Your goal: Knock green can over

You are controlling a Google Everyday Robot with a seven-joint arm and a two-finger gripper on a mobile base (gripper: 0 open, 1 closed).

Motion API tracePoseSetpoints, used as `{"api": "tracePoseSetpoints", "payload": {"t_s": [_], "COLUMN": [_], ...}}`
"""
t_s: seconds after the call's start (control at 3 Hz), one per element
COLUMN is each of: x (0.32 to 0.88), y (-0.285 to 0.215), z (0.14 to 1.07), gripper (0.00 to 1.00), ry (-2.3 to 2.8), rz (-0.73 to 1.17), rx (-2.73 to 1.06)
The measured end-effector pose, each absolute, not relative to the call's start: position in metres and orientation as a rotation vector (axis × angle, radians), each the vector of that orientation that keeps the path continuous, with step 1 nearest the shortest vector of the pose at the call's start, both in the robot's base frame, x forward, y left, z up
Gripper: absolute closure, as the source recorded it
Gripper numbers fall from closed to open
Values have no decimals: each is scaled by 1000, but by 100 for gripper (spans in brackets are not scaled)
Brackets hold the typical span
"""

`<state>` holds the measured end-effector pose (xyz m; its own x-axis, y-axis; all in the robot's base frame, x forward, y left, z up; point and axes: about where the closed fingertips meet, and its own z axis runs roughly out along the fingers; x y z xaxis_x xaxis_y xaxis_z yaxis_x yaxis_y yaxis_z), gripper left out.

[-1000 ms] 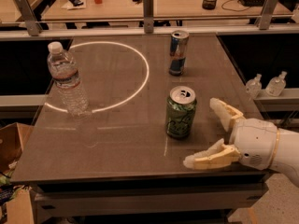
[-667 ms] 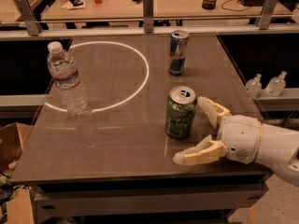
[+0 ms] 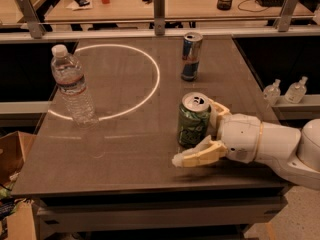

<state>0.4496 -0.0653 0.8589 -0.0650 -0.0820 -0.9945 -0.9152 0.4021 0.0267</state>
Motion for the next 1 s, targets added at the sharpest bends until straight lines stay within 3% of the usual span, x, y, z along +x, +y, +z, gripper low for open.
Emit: {"api": "tracePoseSetpoints", "payload": {"t_s": [0.33, 0.67, 1.0], "x": [458, 461, 462], "y": [-65, -66, -66], "z": [864, 866, 867], "gripper": [0, 17, 41], "ry": [1468, 1460, 1452], "rz": [870, 862, 858], "rx": [-952, -950, -953]}}
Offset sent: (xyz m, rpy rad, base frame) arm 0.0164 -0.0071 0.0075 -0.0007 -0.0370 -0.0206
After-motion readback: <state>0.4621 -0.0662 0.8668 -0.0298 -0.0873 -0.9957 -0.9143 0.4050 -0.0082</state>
